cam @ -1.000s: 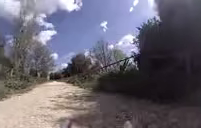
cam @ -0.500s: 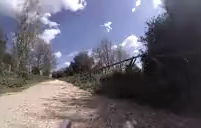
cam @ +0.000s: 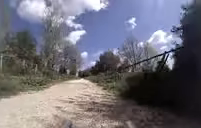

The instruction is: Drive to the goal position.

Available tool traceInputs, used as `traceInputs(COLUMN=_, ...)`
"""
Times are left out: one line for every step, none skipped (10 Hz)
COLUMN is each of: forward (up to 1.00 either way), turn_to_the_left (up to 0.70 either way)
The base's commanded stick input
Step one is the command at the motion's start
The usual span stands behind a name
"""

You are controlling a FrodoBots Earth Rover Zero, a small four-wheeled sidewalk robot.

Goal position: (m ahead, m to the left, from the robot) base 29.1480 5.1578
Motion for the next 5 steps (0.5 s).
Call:
traceInputs(forward=0.81, turn_to_the_left=0.05)
traceInputs(forward=0.81, turn_to_the_left=0.00)
traceInputs(forward=0.81, turn_to_the_left=0.03)
traceInputs(forward=0.81, turn_to_the_left=0.23)
traceInputs(forward=0.85, turn_to_the_left=0.00)
